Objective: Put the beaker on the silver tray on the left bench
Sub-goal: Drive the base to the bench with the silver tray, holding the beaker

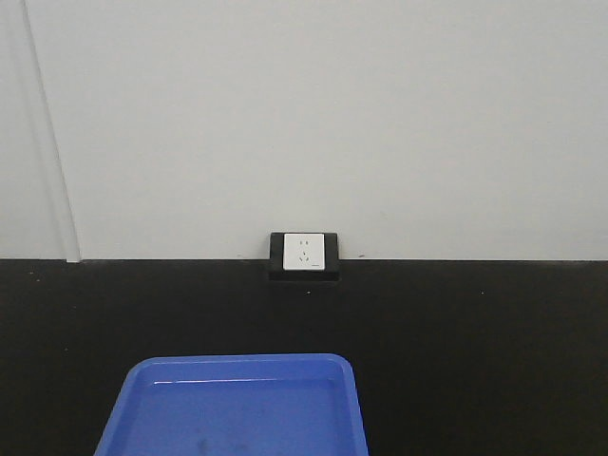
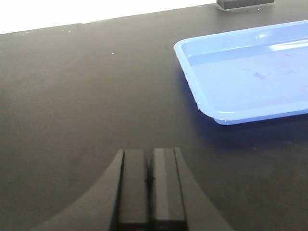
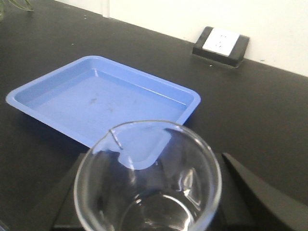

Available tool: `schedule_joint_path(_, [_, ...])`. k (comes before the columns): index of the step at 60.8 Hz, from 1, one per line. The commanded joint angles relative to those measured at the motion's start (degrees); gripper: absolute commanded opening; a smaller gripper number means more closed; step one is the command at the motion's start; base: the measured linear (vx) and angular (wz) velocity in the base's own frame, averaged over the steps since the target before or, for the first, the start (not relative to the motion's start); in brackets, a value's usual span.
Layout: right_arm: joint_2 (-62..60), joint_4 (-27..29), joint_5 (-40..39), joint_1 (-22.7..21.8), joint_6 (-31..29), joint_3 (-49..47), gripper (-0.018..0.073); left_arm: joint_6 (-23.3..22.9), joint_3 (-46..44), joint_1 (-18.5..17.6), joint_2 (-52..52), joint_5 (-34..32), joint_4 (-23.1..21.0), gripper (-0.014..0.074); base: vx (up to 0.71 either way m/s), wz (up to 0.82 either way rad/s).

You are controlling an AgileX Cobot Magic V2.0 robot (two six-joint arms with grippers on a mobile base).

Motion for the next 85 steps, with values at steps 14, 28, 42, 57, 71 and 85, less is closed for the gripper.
schedule_joint_path(14, [-0.9, -4.4, -4.5, -0.3, 2.9, -1.4, -0.0014, -0.1, 1.1, -0.4, -0.4, -4.3, -0.2, 0.0001, 0.00, 0.00])
schedule_joint_path(28, [-0.9, -4.4, -4.5, -0.3, 2.9, -1.4, -0.0013, -0.1, 1.1, -0.4, -0.4, -4.3, -0.2, 0.0001, 0.00, 0.00])
schedule_joint_path(42, [-0.9, -4.4, -4.5, -0.3, 2.9, -1.4, -0.0013, -0.1, 1.1, -0.4, -0.4, -4.3, -0.2, 0.0001, 0.00, 0.00])
schedule_joint_path(57, [-0.9, -4.4, -4.5, -0.3, 2.9, -1.4, -0.0013, -0.1, 1.1, -0.4, -0.4, -4.3, -0.2, 0.0001, 0.00, -0.01])
schedule_joint_path(71, [-0.9, -4.4, -4.5, -0.3, 2.9, -1.4, -0.0013, -0.1, 1.1, -0.4, -0.4, -4.3, -0.2, 0.0001, -0.03, -0.12])
schedule_joint_path(85, [-0.9, -4.4, -4.5, -0.3, 2.9, -1.4, -0.0013, -0.1, 1.1, -0.4, -0.4, -4.3, -0.2, 0.0001, -0.07, -0.28])
